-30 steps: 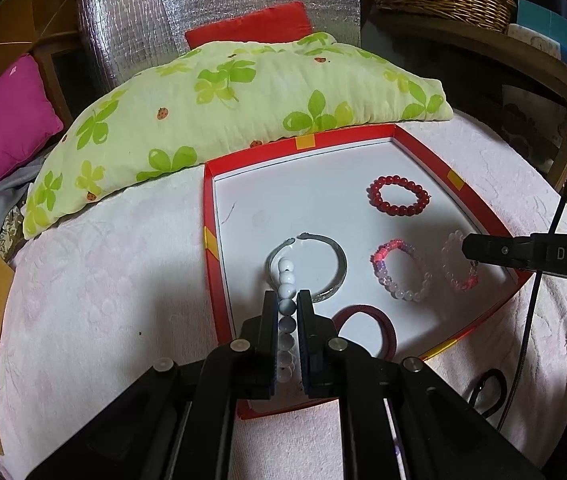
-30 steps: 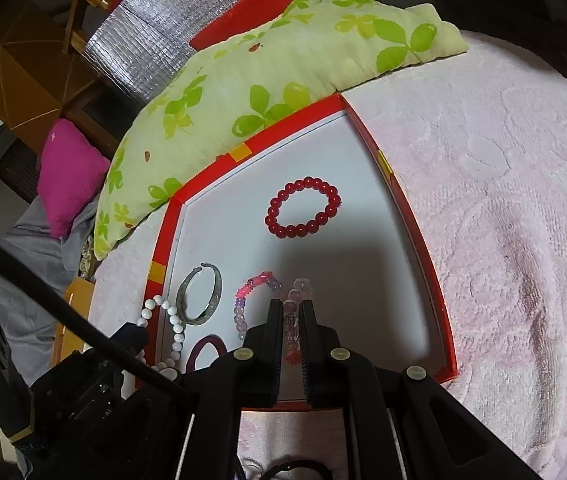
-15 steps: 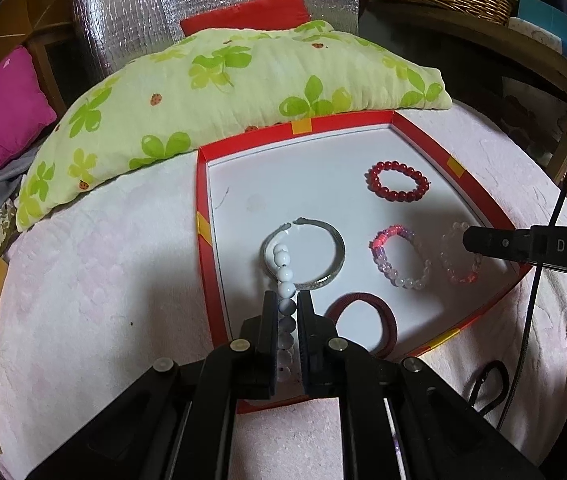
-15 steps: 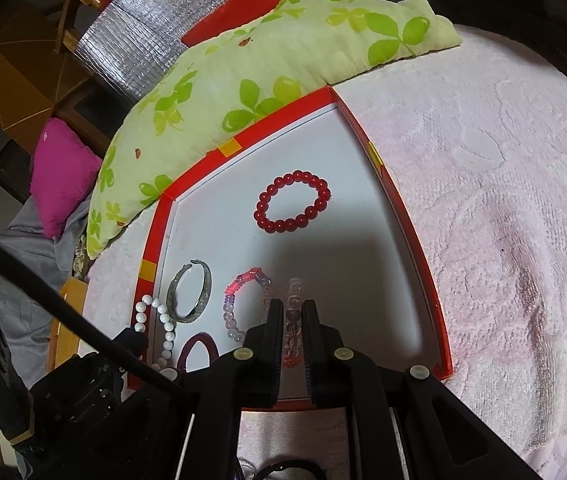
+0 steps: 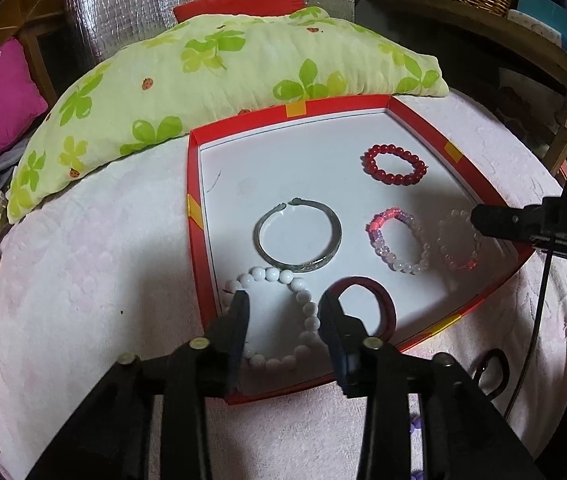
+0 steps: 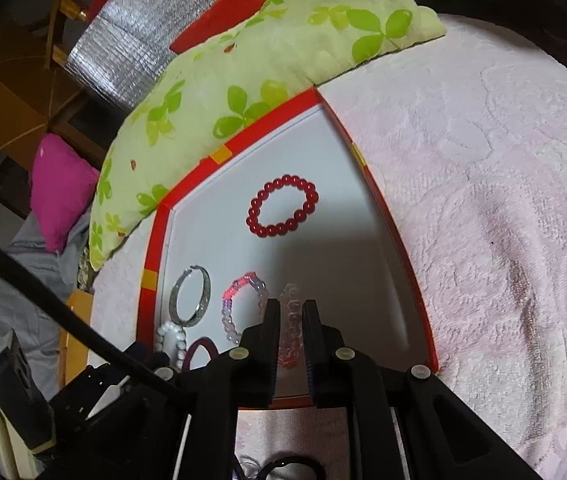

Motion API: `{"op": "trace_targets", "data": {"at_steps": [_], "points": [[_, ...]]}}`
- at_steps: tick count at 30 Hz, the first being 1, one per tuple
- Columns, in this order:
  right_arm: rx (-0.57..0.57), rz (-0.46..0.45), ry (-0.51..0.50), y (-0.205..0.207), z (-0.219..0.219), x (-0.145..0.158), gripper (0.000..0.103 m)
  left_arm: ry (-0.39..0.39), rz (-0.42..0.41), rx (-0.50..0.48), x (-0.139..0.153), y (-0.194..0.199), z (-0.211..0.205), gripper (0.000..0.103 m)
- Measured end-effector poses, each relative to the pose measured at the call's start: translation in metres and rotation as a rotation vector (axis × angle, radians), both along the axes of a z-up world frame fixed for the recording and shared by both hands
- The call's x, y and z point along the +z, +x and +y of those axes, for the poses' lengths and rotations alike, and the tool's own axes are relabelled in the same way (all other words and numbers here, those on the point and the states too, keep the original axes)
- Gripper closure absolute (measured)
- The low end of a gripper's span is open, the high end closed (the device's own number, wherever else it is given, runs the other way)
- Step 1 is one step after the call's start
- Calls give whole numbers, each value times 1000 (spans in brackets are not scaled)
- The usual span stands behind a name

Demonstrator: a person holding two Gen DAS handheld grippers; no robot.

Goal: Organize jewelry
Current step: 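Lower the white bracelet with the left tool while the right tool lowers the clear bracelet, then open both, then move both open tools back toward the purple bracelet and black hair tie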

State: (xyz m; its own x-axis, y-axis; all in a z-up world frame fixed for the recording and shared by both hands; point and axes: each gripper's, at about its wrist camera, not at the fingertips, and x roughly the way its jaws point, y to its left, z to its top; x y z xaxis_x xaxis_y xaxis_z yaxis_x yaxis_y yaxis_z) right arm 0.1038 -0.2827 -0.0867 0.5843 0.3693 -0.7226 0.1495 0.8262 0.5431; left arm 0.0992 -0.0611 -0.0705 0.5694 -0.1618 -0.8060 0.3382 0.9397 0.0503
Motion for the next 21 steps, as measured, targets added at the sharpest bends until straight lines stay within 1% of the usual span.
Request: {"op": "trace_targets", "data": {"at_steps": [4, 9, 11, 12, 13, 14, 16, 21], "points": [[-12, -11, 15, -3, -6, 4, 89, 8, -4, 4, 1, 0, 1, 55], [-16, -23, 36, -10, -12, 10, 89, 9, -12, 21, 5, 0, 7, 51], [-18, -33, 46, -15, -14, 14, 89, 13, -24, 26, 7, -2, 8, 46], [-18, -35, 50, -16, -15, 15, 85, 18, -31, 29, 8, -3, 9, 45], [-18, -39, 58, -19, -16, 17, 78, 23, -36, 31, 9, -3, 10, 44], [-19, -43, 61, -21, -16, 19, 74, 28, -39, 33, 10, -4, 11, 43], [-19, -54, 63, -25, -17, 22, 61, 31, -41, 36, 11, -4, 14, 43], [6, -80, 48, -32, -12, 29, 59, 32, -41, 53, 13, -7, 22, 43]]}}
